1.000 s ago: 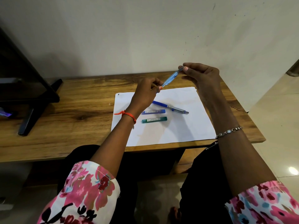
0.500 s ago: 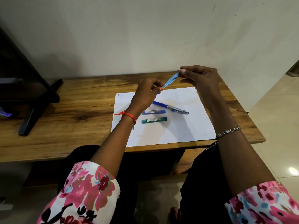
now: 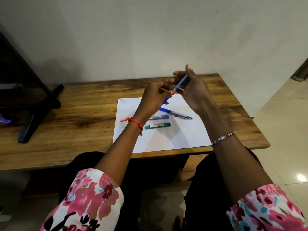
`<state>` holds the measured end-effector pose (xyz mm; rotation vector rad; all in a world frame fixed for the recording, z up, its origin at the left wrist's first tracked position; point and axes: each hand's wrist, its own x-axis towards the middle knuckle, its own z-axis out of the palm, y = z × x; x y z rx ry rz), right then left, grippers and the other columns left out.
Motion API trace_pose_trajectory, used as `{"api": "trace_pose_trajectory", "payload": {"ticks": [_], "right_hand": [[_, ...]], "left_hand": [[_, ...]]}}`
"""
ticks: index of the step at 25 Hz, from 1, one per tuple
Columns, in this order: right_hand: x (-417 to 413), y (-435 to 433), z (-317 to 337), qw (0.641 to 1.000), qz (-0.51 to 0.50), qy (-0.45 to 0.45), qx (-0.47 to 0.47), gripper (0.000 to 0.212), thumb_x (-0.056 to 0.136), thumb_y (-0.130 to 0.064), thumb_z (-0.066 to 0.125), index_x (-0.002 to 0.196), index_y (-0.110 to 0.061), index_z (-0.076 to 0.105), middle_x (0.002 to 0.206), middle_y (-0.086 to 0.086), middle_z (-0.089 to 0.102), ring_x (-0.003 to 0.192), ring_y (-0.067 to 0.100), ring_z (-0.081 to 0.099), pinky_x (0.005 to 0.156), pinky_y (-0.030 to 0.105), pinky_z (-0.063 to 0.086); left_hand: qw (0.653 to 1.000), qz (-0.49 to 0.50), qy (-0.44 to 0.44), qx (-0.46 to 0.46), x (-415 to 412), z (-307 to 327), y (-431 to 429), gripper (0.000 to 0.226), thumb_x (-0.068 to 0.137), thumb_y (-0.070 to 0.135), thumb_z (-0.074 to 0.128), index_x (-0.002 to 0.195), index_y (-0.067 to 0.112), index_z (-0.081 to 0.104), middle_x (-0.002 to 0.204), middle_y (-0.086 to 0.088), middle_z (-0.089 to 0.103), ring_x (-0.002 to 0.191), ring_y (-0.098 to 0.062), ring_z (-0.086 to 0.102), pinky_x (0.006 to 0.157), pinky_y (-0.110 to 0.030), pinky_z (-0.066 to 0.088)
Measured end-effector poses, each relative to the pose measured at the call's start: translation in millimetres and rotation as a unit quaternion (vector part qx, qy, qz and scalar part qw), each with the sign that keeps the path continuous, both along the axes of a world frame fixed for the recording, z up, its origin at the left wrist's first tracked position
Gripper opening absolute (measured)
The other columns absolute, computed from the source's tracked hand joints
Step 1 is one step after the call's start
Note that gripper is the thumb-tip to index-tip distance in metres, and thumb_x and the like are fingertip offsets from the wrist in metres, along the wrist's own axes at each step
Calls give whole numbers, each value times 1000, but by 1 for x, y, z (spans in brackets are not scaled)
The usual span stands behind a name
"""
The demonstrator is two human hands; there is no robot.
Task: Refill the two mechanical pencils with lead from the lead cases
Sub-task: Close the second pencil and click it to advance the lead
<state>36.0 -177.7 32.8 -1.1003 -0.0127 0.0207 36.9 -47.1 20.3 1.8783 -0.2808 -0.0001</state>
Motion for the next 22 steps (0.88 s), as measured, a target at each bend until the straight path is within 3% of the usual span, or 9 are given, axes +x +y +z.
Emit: {"api": "trace_pose_trajectory", "payload": {"ticks": [2,4,6,8,13,22], "right_hand": [[1,6,4,997,-11,-4,80,49,100,-46,29,70,-11,49,48,-1,45,56,19,58,64,34,53],[1,3,10,986,-25,-17,165,57,97,-56,25,60,-14,39,43,-3,30,41,14,37,48,24,38],[0,-5,14,976,-43,-30,213,60,96,-53,26,51,-16,37,40,-4,24,36,11,24,40,19,21],[-2,-12,16,969,-61,-39,238,56,94,-41,28,44,-17,35,36,-4,22,33,10,19,39,16,14],[-7,-18,23,957,-111,-28,267,45,89,-29,29,46,-17,31,34,-5,18,31,10,14,39,15,11],[-8,-20,26,958,-132,-29,252,42,89,-27,29,48,-16,30,35,-6,16,32,10,11,39,13,11]], "left_hand": [[996,-12,52,-74,-3,1,-1,18,88,12,59,101,2,64,84,-7,65,74,-13,64,67,-27,59],[978,-17,136,-157,-4,1,2,20,92,20,53,92,3,64,81,-6,66,73,-14,66,71,-31,58],[958,-5,219,-183,-7,-1,6,24,94,23,49,86,6,63,82,-7,66,74,-17,66,74,-34,57],[947,-5,279,-157,-12,-1,9,18,94,12,48,87,4,62,87,-10,66,75,-18,66,74,-33,56],[923,-33,342,-174,-21,2,14,12,88,-4,52,91,-3,64,81,-10,70,68,-17,70,68,-31,59],[899,-55,383,-205,-21,2,16,12,86,-5,54,93,-4,64,71,-8,73,65,-17,71,63,-32,60]]}}
